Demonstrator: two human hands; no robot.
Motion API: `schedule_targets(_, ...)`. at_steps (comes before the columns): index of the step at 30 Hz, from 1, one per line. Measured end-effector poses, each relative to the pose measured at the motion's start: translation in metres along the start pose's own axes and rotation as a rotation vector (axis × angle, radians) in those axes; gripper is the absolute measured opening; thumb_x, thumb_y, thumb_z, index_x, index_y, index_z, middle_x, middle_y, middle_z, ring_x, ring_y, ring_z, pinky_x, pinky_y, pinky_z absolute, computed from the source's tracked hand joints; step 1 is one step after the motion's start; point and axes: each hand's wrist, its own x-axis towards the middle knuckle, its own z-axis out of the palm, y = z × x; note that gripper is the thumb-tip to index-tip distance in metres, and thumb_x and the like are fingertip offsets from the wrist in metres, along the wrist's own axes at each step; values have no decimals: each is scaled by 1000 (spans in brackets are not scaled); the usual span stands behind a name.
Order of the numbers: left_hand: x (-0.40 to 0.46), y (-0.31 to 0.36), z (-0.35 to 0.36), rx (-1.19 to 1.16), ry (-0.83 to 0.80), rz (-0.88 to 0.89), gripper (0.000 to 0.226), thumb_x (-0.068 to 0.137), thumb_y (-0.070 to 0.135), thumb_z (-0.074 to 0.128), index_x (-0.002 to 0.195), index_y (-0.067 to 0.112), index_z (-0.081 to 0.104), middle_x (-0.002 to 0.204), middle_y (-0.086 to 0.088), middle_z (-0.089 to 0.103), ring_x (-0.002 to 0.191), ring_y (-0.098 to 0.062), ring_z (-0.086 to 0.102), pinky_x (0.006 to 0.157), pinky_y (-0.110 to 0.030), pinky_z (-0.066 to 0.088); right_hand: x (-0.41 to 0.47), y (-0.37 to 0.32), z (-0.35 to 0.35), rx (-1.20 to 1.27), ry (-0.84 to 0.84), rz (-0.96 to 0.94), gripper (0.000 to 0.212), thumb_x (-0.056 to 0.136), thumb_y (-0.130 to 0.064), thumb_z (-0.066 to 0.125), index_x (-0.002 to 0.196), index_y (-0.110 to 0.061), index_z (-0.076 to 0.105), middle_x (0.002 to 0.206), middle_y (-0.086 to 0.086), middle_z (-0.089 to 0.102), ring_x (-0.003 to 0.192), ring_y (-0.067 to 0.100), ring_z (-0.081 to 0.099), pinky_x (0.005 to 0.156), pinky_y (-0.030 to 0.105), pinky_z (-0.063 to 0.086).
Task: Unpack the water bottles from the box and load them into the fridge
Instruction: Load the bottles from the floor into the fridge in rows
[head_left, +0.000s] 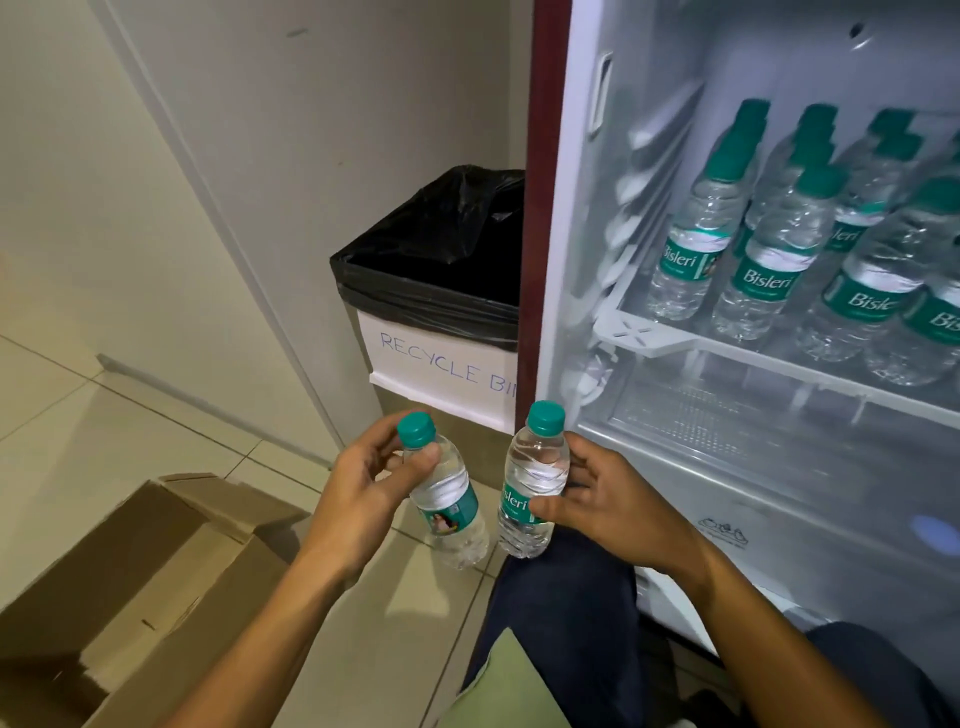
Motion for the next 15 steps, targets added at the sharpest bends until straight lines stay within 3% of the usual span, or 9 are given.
schedule_targets(3,1,14,13,91,0,-3,41,68,63,67,105,48,70,102,-2,69,101,-35,59,89,-56,52,-8,-5,-11,6,16,-16,53,84,-22,79,131,-27,55,124,-14,69,116,9,65,92,20,53)
schedule_targets(7,4,30,27,147,-43,49,31,74,62,72,96,40,72,88,-1,70,88,-29,63,69,-40,58,-20,-11,-26,24,13,-37,50,88,-18,74,133,-21,52,127,-10,67,120,12,63,95,21,51)
schedule_targets(10,8,37,39,234,-24,101,44,70,68,68,91,29,73,77,-9,62,78,-30,58,69,-51,52,-27,-16,-36,42,11,-48,53,90,-18,70,138,-22,47,131,-10,64,126,14,60,101,26,50)
schedule_targets(15,15,46,61,360,32,202,61,66,78,66,70,18,59,62,-7,52,58,-22,49,58,-48,47,-41,-22,-49,90,44,-62,56,90,-15,70,138,-32,46,135,-12,62,129,12,57,98,21,49)
